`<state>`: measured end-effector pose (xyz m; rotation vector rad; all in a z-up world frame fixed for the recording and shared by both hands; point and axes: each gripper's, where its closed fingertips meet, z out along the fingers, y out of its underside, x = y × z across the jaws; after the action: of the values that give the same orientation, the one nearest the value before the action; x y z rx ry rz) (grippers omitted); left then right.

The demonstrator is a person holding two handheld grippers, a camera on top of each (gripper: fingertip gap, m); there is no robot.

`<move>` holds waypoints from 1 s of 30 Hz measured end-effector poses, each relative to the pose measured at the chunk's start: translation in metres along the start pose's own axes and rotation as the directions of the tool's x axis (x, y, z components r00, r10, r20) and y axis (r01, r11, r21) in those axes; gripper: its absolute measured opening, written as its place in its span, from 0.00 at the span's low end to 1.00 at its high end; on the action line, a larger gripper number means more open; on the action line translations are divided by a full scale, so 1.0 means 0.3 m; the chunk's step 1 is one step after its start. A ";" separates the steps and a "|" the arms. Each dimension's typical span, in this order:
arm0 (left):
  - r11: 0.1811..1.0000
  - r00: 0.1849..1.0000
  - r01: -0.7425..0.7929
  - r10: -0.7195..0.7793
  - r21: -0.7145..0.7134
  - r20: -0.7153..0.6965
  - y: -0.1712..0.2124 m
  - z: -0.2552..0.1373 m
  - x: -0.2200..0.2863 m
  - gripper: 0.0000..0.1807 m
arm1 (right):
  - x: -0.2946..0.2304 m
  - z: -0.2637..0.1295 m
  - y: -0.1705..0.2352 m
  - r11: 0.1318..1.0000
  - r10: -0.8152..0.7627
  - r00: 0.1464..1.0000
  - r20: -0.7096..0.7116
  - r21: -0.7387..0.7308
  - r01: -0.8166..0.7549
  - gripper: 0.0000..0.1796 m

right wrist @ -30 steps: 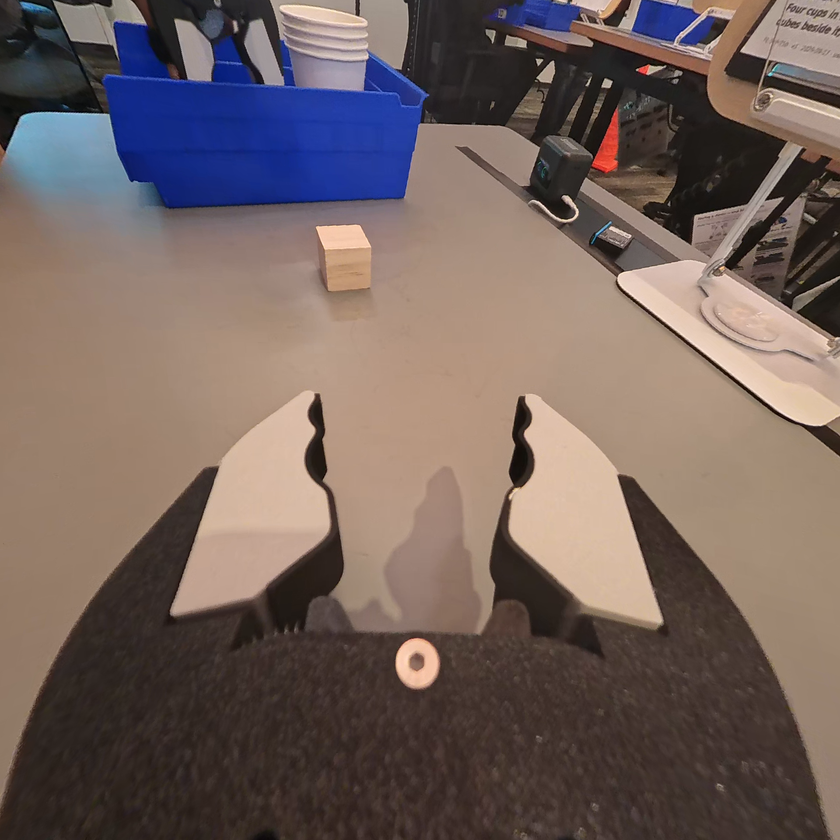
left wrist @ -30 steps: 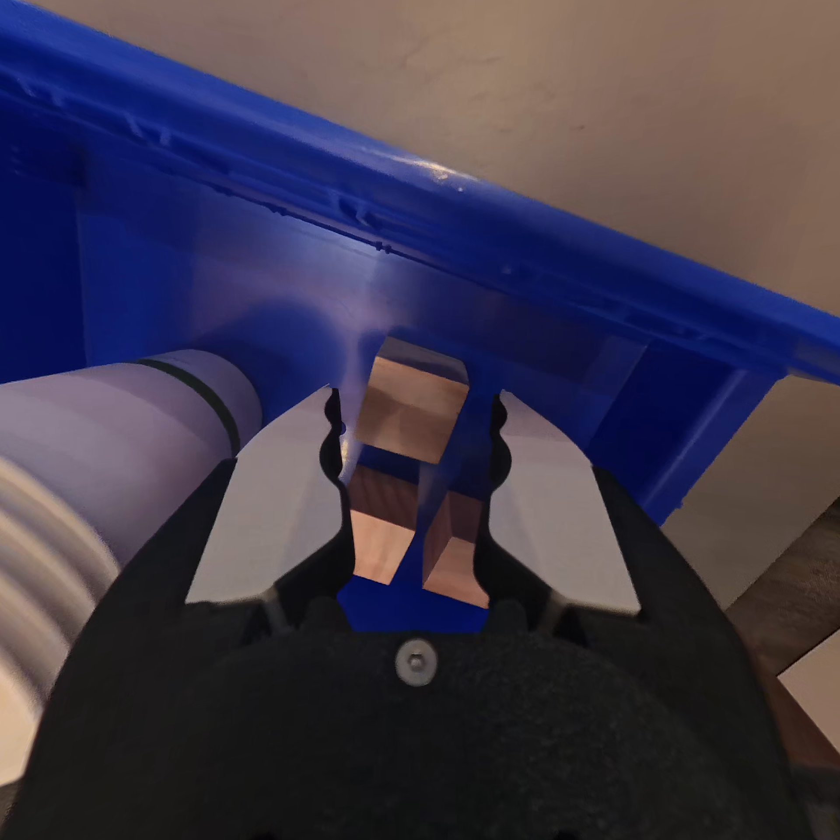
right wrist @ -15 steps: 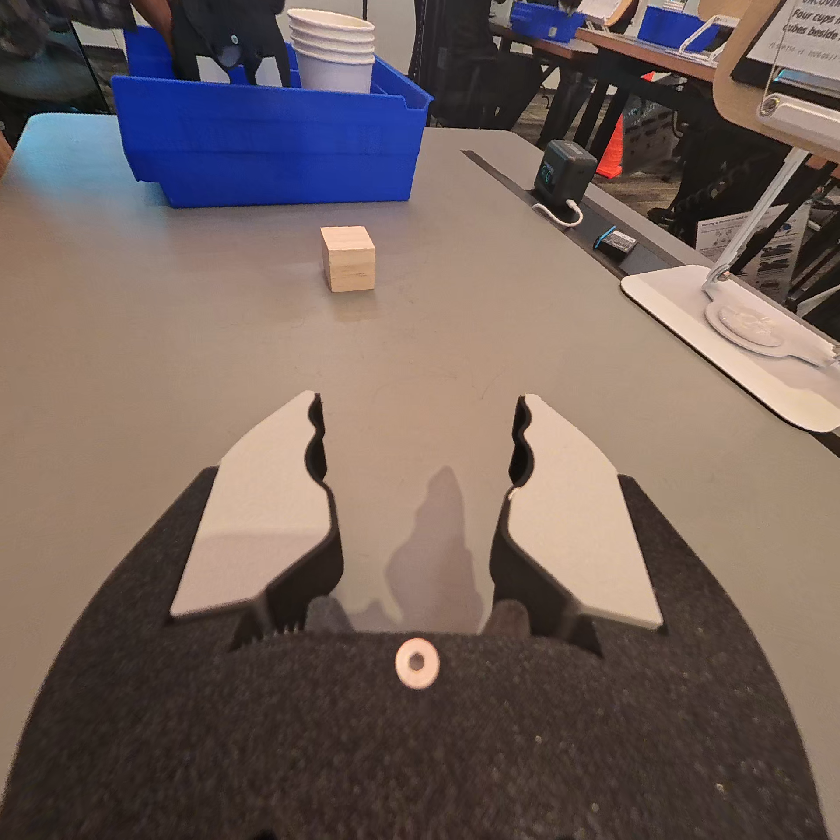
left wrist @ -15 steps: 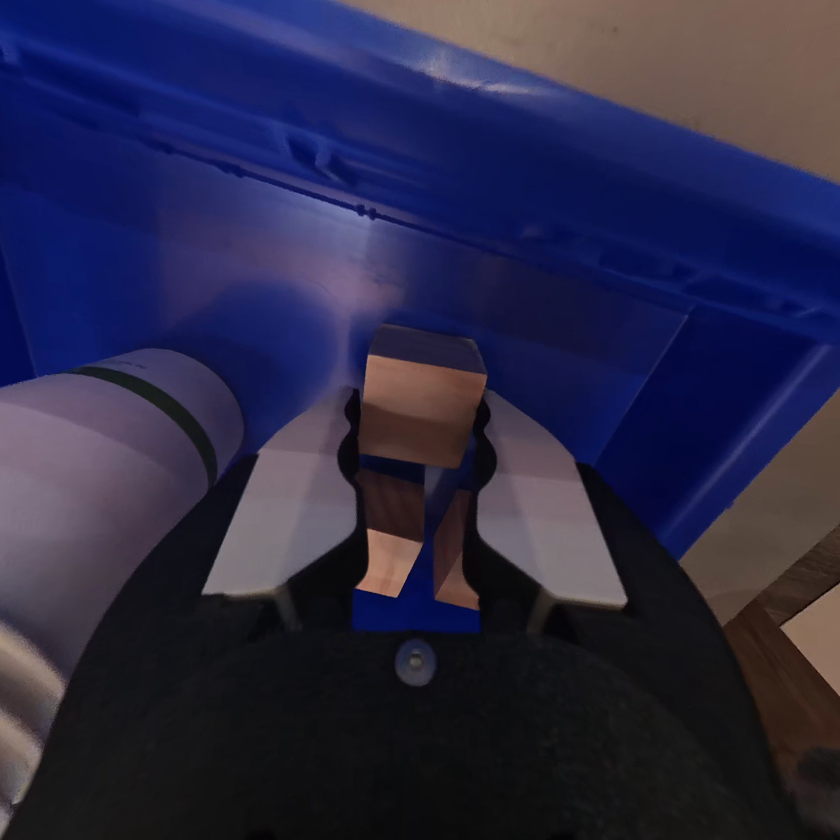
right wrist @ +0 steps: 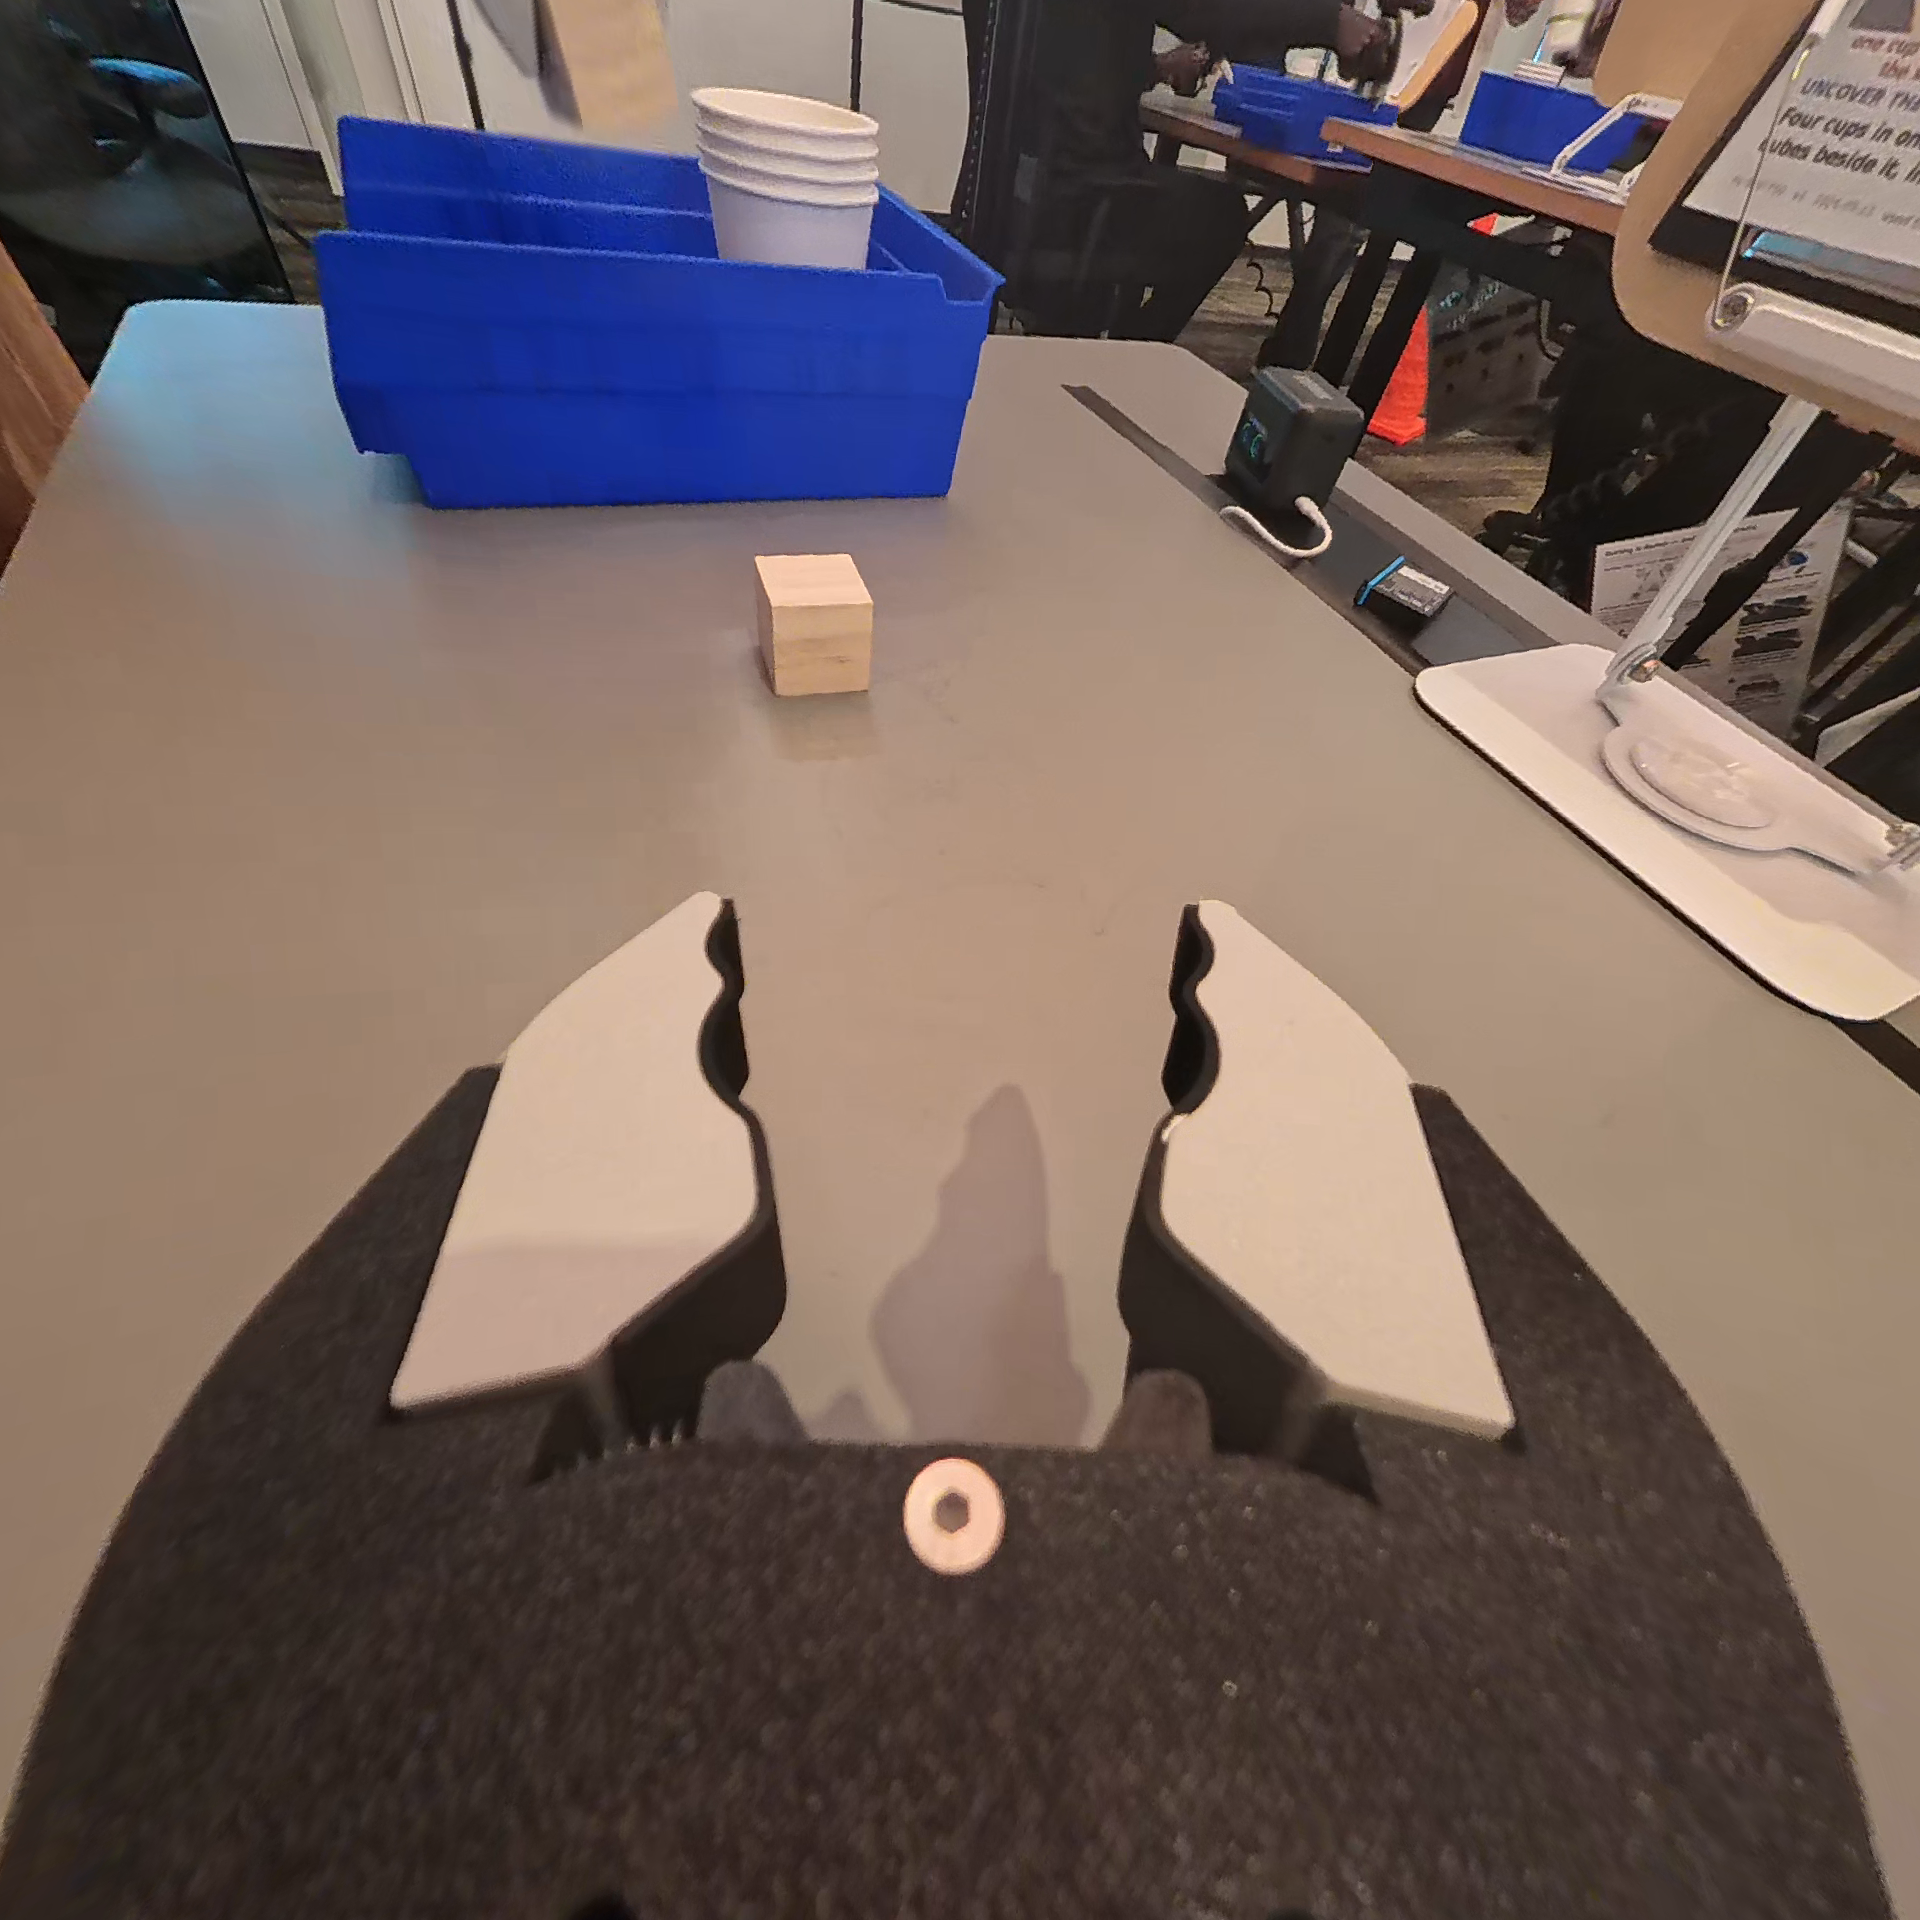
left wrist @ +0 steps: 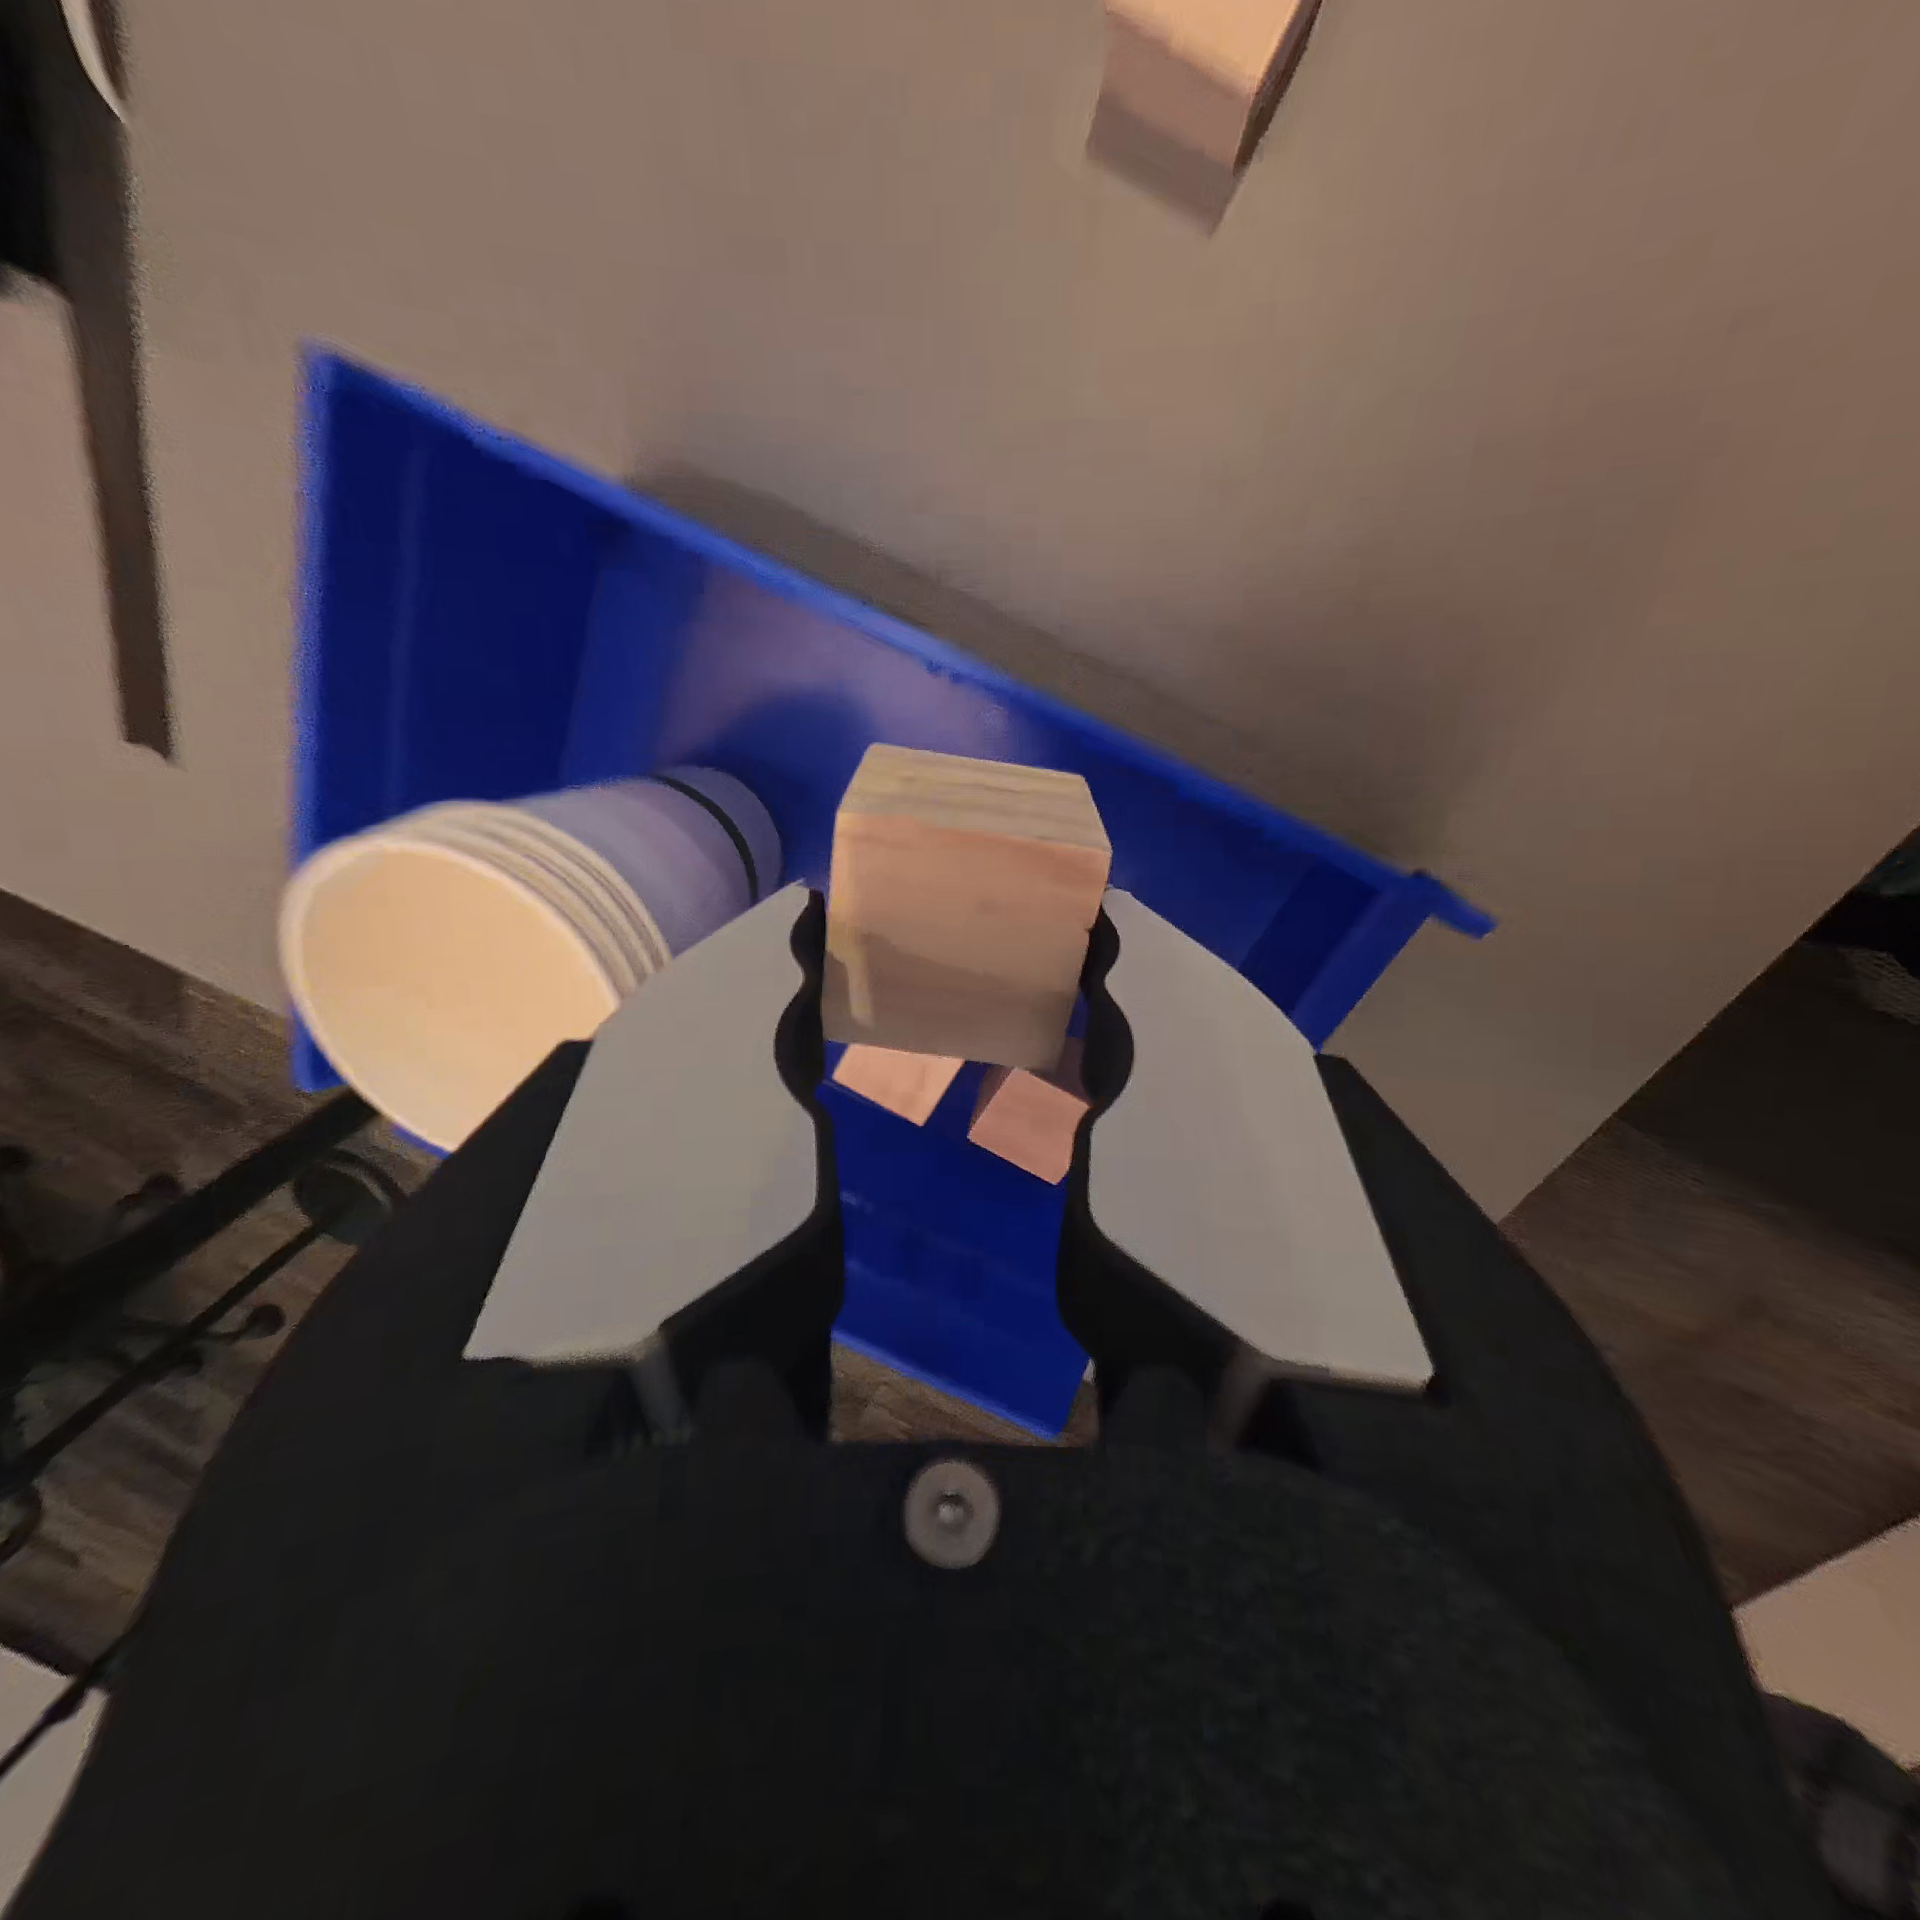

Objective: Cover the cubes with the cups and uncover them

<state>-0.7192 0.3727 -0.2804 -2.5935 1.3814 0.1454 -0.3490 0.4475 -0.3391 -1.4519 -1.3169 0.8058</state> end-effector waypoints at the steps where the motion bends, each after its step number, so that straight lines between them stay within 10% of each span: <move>1: 1.000 1.000 -0.014 0.014 0.013 0.012 -0.053 -0.032 0.005 0.26 | -0.002 -0.001 0.000 1.000 -0.001 1.000 0.004 -0.001 0.001 0.44; 13: 0.948 0.952 -0.287 0.298 0.138 -0.068 -0.713 0.093 0.210 0.26 | -0.022 0.000 0.010 1.000 -0.001 0.999 0.052 -0.014 0.001 0.44; 30: 0.930 0.900 -0.363 0.366 0.060 -0.236 -0.775 0.443 0.301 0.26 | -0.034 0.006 0.022 0.999 -0.003 0.997 0.073 -0.040 0.005 0.44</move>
<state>-0.4749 0.4552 -0.3964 -2.3726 1.9402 -0.1355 -0.3506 0.4385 -0.3473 -1.4625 -1.3975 0.8412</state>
